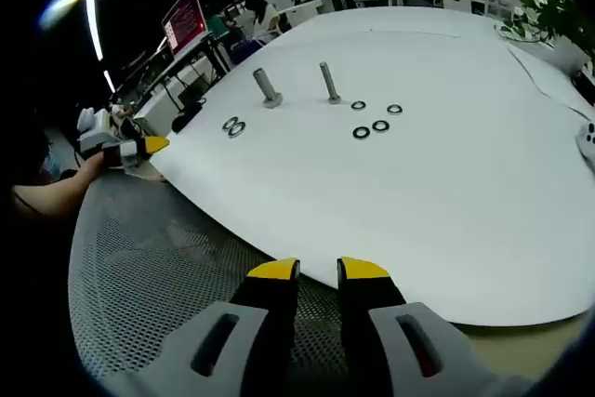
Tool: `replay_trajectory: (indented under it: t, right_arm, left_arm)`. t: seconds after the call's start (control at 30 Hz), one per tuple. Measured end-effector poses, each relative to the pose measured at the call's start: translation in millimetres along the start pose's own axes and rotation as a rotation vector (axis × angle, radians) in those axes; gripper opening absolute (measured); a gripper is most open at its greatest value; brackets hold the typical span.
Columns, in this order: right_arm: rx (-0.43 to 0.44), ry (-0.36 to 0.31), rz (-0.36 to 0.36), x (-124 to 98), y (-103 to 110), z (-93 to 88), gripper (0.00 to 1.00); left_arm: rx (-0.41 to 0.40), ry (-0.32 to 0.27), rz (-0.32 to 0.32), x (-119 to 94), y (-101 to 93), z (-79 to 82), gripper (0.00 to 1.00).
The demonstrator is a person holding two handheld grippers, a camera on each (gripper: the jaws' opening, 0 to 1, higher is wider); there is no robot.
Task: Place the washer onto the threaded stud by aligning its center hole with the stud, sliding it down to the base, and recovering from edge contact or off-axis alignment until the washer reaches the visible bottom stop.
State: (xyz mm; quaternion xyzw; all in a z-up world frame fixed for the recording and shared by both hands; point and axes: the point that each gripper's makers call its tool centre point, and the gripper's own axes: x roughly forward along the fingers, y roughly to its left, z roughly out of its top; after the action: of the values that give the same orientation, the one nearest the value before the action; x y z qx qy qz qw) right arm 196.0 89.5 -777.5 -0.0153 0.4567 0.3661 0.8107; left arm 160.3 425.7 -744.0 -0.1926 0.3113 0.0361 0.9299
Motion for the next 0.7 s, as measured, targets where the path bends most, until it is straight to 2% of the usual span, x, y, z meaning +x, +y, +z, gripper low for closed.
replay_trajectory:
  t: [0.7]
  right_arm:
    - [-0.002, 0.0, 0.003, 0.5, -0.7, -0.1, 0.19]
  left_arm:
    - [-0.002, 0.0, 0.003, 0.1, 0.2, -0.4, 0.0]
